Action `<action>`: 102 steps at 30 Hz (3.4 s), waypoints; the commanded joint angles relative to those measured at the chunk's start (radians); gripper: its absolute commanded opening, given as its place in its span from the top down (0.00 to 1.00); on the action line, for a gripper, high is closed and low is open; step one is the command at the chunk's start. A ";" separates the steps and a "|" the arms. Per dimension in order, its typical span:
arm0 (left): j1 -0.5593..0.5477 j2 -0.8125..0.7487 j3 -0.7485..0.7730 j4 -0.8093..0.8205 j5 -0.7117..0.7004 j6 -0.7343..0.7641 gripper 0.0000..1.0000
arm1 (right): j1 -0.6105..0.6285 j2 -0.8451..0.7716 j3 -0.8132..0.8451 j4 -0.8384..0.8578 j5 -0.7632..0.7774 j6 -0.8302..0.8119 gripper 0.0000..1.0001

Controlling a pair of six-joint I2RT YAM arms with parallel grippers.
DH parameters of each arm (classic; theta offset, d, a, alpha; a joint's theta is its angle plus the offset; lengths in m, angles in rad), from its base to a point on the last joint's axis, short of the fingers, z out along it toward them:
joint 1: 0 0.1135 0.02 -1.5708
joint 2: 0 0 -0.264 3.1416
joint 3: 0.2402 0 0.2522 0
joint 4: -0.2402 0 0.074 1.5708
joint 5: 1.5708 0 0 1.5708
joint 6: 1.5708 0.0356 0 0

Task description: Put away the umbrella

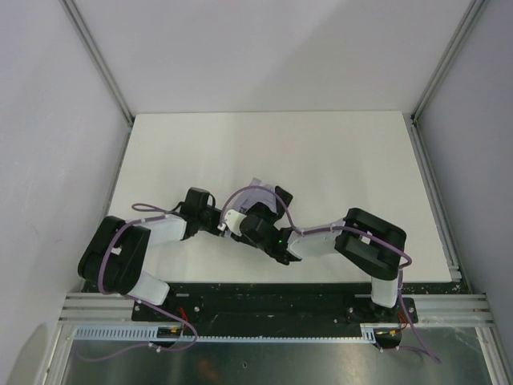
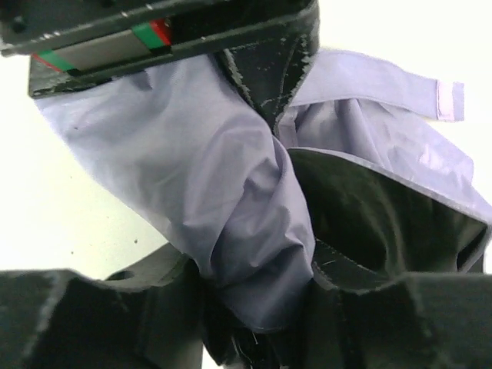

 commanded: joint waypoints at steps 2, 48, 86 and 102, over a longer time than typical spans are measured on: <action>-0.005 0.008 -0.039 -0.214 -0.039 0.027 1.00 | -0.050 0.075 0.030 -0.030 -0.081 0.077 0.79; -0.092 -0.151 0.009 0.136 -0.056 0.157 0.01 | -0.518 0.345 0.121 -0.119 -1.331 0.668 1.00; -0.100 0.050 -0.104 0.280 -0.124 0.172 1.00 | -0.433 -0.094 0.130 -0.390 -0.857 0.450 0.02; -0.079 -0.027 -0.079 0.009 0.001 0.064 1.00 | 0.000 -0.047 0.109 -0.243 0.005 0.054 0.02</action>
